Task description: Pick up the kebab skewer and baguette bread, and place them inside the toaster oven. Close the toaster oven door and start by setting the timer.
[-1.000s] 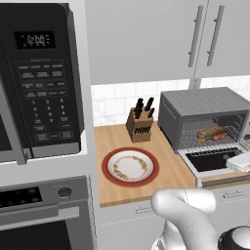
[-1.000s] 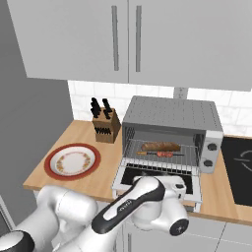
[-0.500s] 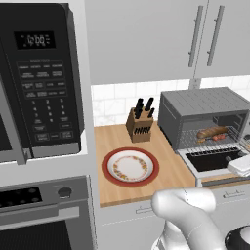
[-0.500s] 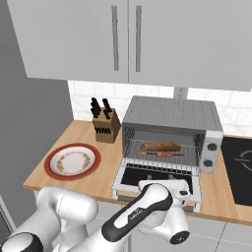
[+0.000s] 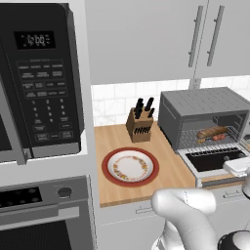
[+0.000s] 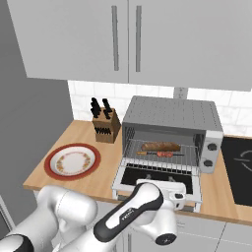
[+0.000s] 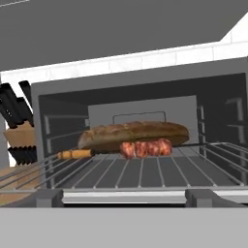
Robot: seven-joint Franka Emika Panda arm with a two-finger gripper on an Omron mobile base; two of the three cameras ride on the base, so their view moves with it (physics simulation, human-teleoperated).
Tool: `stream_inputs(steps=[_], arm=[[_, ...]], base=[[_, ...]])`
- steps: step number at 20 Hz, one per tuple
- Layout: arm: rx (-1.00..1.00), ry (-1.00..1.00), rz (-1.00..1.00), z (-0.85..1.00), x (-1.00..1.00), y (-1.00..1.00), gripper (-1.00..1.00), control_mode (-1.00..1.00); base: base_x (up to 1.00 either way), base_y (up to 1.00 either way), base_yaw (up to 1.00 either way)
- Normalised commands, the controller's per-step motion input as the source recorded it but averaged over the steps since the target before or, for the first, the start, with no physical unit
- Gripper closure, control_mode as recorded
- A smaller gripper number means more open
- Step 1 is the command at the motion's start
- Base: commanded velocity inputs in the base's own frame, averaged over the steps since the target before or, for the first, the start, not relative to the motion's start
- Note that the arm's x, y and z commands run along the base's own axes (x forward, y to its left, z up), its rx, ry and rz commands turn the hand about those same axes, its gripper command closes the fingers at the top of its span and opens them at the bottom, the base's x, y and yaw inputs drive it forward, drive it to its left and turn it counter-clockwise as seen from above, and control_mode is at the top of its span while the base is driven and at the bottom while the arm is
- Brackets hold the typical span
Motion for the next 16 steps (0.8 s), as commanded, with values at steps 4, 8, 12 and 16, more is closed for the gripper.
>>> stream_inputs(steps=[4,8,12,16], arm=[[0.0,0.0,-0.06,-0.03,0.18,0.01,-1.0,-1.0],[0.0,0.0,-0.01,-0.09,0.09,0.0,-1.0,-1.0],[0.0,0.0,0.0,-0.17,0.0,0.0,-1.0,-1.0],[0.0,0.0,0.0,-0.02,0.0,0.0,-1.0,-1.0]], base=[[0.0,0.0,0.0],[0.0,0.0,0.0],[0.0,0.0,0.0],[0.0,0.0,0.0]])
